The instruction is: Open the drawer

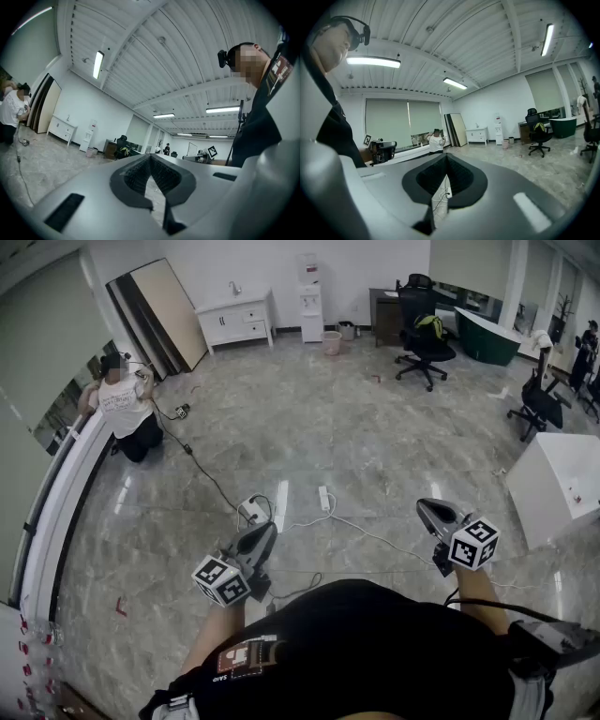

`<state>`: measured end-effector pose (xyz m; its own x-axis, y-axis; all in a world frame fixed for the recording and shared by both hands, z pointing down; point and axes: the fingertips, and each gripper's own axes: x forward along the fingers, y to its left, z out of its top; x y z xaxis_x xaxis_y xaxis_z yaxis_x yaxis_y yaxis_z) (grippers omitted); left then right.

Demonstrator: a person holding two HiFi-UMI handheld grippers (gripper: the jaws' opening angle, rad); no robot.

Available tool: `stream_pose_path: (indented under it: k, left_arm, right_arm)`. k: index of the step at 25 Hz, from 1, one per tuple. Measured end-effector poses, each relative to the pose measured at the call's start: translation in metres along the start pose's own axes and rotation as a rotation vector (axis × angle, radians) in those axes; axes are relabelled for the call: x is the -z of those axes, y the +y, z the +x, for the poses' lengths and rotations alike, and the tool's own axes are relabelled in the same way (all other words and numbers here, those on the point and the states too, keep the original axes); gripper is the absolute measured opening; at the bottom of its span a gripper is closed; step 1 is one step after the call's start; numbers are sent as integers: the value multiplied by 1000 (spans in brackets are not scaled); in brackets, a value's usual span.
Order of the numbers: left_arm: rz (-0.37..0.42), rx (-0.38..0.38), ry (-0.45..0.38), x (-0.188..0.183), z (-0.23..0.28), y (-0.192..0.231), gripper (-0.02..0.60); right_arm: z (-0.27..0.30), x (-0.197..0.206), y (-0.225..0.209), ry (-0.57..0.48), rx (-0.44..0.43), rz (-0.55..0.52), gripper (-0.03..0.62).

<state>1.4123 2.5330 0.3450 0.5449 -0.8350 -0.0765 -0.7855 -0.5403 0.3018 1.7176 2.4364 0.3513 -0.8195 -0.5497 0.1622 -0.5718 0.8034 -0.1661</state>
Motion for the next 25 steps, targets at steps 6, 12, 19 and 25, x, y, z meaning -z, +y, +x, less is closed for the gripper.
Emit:
stream_pose_path:
  k: [6,12,19,25]
  left_arm:
    - [-2,5,0,1,-2,-1,-8]
    - [-8,16,2,5,-4,4,-8]
    - [-17,23,-1,1,-12,13,-8]
    - [-26,10,-1,0,-34,29,-8]
  right_arm:
    - [0,0,1,4,-4,-4,-6]
    - [6,2,3,12,-5,-7,-6]
    - [18,-1,12,28,-15,30,-4]
    - [38,0,31,25,-23,30,-4]
